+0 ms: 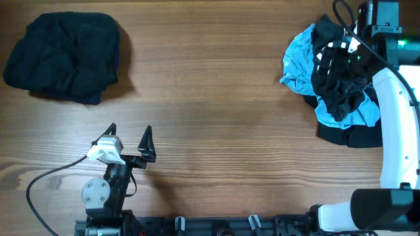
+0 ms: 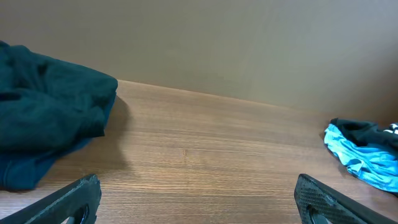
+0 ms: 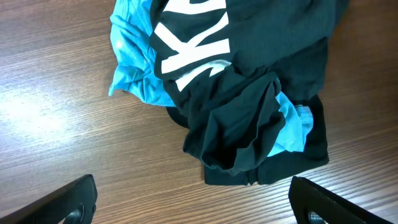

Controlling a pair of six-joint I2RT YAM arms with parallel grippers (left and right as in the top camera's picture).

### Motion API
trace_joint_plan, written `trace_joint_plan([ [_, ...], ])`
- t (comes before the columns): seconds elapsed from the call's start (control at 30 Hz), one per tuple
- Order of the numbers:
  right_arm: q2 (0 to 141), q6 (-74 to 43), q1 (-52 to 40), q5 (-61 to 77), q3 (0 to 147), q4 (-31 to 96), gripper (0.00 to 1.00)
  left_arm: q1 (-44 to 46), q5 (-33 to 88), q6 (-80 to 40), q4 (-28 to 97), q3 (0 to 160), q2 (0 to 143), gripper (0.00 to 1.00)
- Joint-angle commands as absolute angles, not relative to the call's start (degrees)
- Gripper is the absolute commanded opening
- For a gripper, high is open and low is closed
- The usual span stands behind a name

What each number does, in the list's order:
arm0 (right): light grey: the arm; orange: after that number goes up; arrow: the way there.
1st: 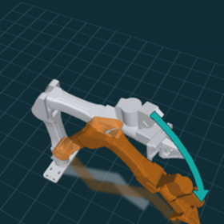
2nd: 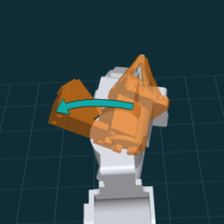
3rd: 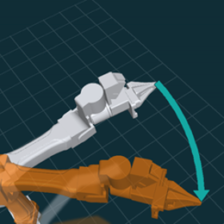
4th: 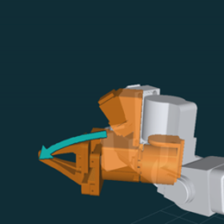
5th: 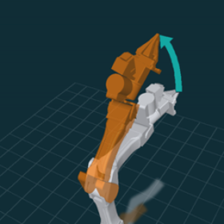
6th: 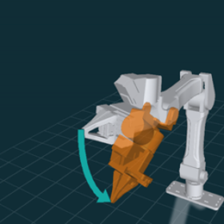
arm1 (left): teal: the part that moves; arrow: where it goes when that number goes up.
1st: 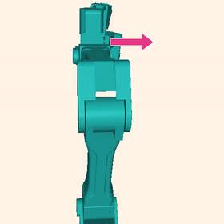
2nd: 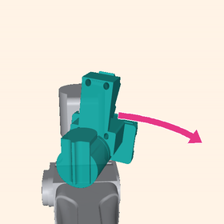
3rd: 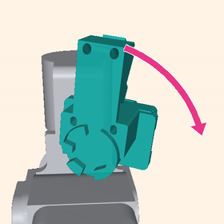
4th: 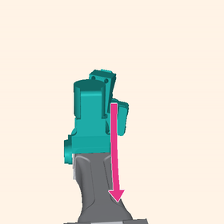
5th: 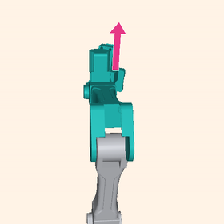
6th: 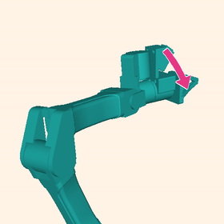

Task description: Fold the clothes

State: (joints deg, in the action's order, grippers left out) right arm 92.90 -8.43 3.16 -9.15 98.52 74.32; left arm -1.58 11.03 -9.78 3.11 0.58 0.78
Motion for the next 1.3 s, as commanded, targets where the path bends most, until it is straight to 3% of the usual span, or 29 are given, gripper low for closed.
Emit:
trace_joint_plan([
  [0.0,93.5,-7.6,2.8,-10.3,98.9,74.1,1.00,-1.4,12.2,-10.1,3.3,0.3,0.3,1.00],
  [0.43,70.1,-6.4,0.3,-8.6,98.9,73.6,1.00,-1.4,12.2,-10.1,3.3,0.3,0.3,1.00],
  [0.57,60.7,-2.3,0.3,0.7,93.8,63.1,1.00,-1.4,12.2,-10.1,3.3,0.3,0.3,1.00],
  [0.77,44.8,22.8,0.3,27.1,70.2,36.7,1.00,-1.4,12.2,-10.1,3.3,0.3,0.3,1.00],
  [1.03,27.0,12.1,0.3,26.8,37.9,9.9,1.00,-1.4,12.2,-10.1,3.3,0.3,0.3,1.00],
  [1.17,19.3,1.0,0.3,22.8,22.8,-2.8,1.00,-1.4,12.2,-10.1,3.3,0.3,0.3,1.00],
  [1.27,15.1,0.0,0.3,21.0,16.3,-5.6,1.00,-1.4,12.2,-10.1,3.3,0.3,0.3,1.00],
])
